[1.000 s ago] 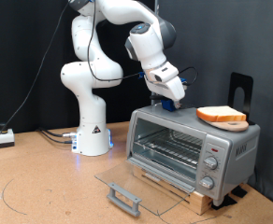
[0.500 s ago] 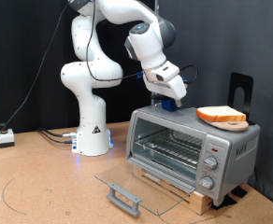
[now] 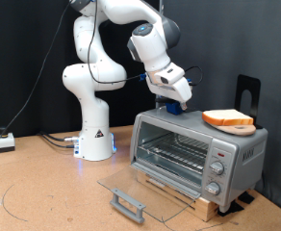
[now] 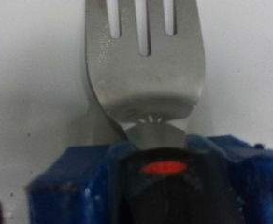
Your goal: Make a piece of toast with the oven
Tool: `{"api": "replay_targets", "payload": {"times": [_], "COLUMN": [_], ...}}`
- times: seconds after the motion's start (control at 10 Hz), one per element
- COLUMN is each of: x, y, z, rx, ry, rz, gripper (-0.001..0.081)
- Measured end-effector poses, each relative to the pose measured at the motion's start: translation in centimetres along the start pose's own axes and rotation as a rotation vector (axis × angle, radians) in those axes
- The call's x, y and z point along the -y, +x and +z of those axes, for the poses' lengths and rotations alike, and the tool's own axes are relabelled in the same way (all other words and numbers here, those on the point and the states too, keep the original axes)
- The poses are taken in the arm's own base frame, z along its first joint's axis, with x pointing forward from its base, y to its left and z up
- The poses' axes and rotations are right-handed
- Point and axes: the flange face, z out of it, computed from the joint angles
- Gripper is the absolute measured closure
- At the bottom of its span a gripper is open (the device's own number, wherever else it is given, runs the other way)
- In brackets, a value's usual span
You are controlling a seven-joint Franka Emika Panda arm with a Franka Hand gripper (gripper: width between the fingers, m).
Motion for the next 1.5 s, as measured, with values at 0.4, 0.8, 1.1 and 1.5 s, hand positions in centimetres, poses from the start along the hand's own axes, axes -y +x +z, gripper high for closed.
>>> {"api": "replay_targets", "payload": {"times": [0.4, 0.8, 1.1, 1.5], "x": [-0.03, -0.28, -0.54, -0.83], "y": [-0.02, -0.13, -0.41, -0.78], "z": [-0.01, -0.33, -0.89, -0.99], "rx": [0.001, -0.008, -0.006, 0.026], "ry": [-0.001, 0.001, 0.004, -0.004], "rz": [0.0, 0.01, 0.015, 0.016], "gripper": [0.0328, 0.0328, 0.0318, 0.0318]}}
